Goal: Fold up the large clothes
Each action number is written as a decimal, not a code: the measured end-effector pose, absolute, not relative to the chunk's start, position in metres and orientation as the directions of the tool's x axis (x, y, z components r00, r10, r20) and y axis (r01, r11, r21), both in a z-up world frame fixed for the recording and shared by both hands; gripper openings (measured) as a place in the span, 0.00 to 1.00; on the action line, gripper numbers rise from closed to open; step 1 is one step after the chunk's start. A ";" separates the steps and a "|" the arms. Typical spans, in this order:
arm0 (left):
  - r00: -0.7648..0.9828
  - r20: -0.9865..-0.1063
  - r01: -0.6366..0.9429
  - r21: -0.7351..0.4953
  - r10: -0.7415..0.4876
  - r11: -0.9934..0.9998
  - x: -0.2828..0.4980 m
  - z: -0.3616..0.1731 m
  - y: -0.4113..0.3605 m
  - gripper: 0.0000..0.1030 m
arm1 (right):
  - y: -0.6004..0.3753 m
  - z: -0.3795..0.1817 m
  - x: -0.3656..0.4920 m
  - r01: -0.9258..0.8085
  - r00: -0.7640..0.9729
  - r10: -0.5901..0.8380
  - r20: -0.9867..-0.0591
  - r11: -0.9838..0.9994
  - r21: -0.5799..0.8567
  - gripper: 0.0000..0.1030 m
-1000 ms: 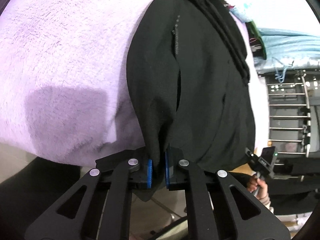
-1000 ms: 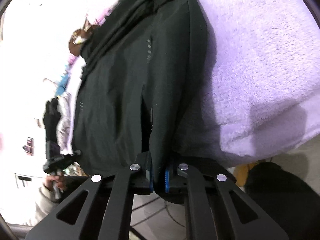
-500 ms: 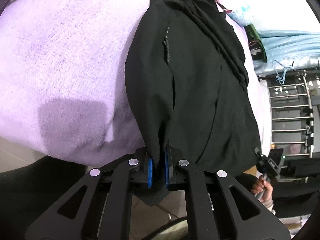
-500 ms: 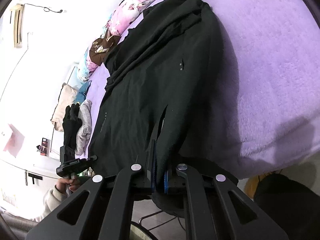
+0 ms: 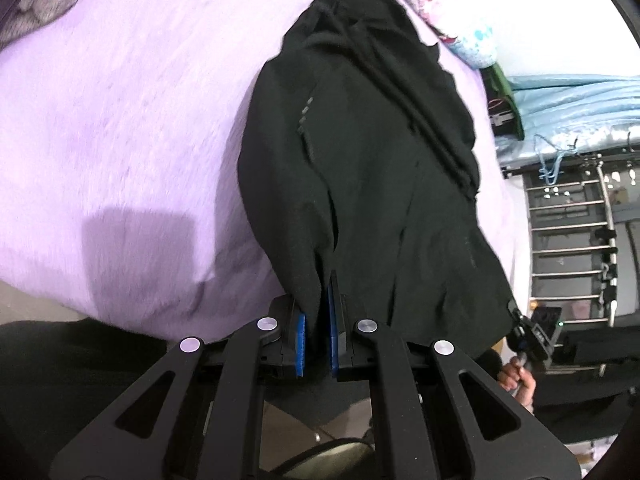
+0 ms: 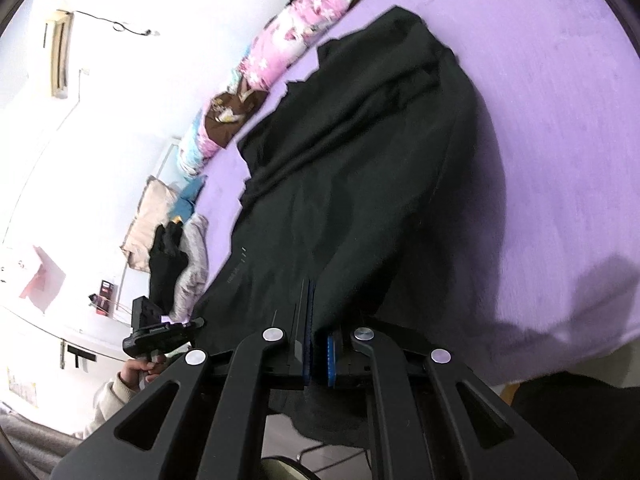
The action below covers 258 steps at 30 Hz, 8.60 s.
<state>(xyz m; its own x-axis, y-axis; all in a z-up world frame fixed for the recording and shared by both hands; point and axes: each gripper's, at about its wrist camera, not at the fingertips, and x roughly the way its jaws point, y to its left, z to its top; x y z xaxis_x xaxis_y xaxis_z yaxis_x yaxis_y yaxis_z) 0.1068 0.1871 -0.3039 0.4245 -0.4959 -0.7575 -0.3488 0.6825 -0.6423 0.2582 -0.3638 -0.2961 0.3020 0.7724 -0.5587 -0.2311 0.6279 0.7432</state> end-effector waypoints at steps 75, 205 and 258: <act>0.501 -0.794 -0.223 -0.503 -0.344 0.835 0.443 -0.161 0.246 0.07 | -0.322 -0.175 0.531 -0.320 0.518 0.740 -0.428 0.632 0.706 0.05; 0.475 -0.616 -0.198 -0.770 -0.628 0.606 0.362 -0.349 0.280 0.13 | -0.348 -0.324 0.514 -0.202 0.353 0.719 -0.598 0.683 0.702 0.09; 0.509 -0.827 0.325 -0.072 -0.239 0.943 0.447 -0.321 0.058 0.94 | -0.276 -0.235 0.479 -0.419 0.331 0.714 -0.617 0.697 0.582 0.07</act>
<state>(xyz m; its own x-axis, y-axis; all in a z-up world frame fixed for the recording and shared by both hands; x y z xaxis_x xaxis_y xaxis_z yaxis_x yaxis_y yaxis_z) 0.4472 0.0577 -0.3213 0.5093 -0.2388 -0.8268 0.3253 0.9429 -0.0720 0.4792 -0.2758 -0.2347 0.3313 0.7139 -0.6169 -0.4190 0.6971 0.5818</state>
